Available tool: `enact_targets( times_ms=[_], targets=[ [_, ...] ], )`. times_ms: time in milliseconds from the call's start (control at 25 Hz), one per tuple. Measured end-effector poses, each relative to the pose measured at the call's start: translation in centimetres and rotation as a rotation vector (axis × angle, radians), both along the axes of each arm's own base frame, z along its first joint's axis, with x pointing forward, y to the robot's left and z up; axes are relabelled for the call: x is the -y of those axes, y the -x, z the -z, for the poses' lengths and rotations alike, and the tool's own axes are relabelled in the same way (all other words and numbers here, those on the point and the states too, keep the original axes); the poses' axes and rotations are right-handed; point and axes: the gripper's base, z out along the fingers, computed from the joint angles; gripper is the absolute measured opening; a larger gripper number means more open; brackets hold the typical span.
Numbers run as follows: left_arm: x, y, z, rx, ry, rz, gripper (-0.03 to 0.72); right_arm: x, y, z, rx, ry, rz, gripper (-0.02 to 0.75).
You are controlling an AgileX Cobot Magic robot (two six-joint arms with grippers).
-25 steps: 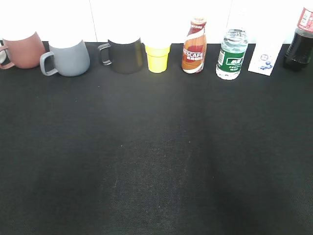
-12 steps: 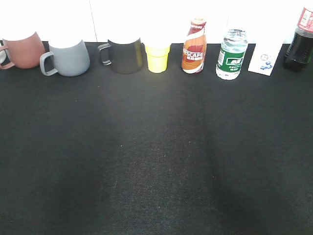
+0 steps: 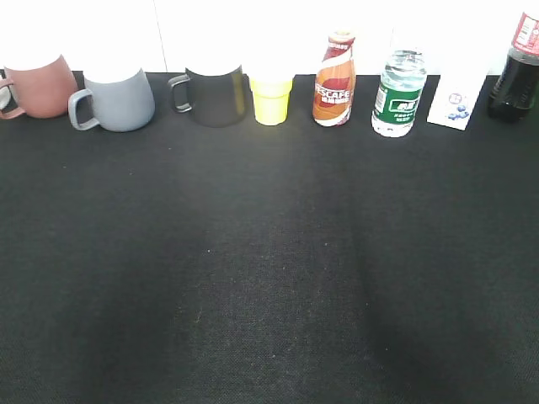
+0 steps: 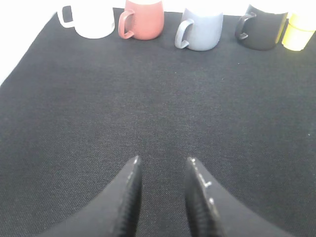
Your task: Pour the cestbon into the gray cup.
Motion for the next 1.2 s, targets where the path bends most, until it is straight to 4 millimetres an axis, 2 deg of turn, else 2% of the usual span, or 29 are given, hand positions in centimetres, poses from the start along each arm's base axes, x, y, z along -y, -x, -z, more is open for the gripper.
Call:
enact_targets(
  times_ms=[320,440,480,600,640,760,920,960,1040,1080,1120,1200],
  targets=[
    [0.0,0.0,0.0,0.0,0.0,0.0,0.258,0.0,0.0,0.0,0.0,0.0,0.0,0.587],
    [0.0,0.0,-0.1,0.008,-0.004,0.002,0.316,0.0,0.0,0.0,0.0,0.0,0.0,0.587],
    [0.0,0.0,-0.3,0.023,-0.012,0.006,0.372,0.0,0.0,0.0,0.0,0.0,0.0,0.587],
    [0.1,0.1,-1.0,0.076,-0.024,0.025,0.47,0.0,0.0,0.0,0.0,0.0,0.0,0.587],
    [0.3,-0.1,-1.6,0.149,-0.002,0.034,0.515,0.0,0.0,0.0,0.0,0.0,0.0,0.587],
    [0.6,-0.5,-2.8,0.273,-0.006,0.069,0.538,0.0,0.0,0.0,0.0,-0.001,-0.001,0.587],
    [1.0,-2.5,-4.4,0.366,-0.082,0.148,0.519,0.0,0.0,0.0,0.0,-0.001,-0.001,0.561],
    [0.9,-3.8,-4.9,0.389,-0.086,0.143,0.498,0.0,0.0,0.0,0.0,-0.001,-0.001,0.557],
    [0.7,-5.2,-5.1,0.41,-0.088,0.12,0.486,0.0,0.0,-0.3,0.021,0.0,0.003,0.557],
    [0.6,-6.0,-5.2,0.411,-0.088,0.108,0.484,0.0,0.0,-0.6,0.046,0.0,0.006,0.557],
    [0.4,-7.8,-4.9,0.381,-0.083,0.092,0.481,0.1,-0.2,-1.5,0.143,-0.007,0.016,0.556],
    [0.3,-9.2,-4.6,0.36,-0.075,0.078,0.48,0.2,-0.4,-2.6,0.257,-0.02,0.027,0.556]
  ],
)
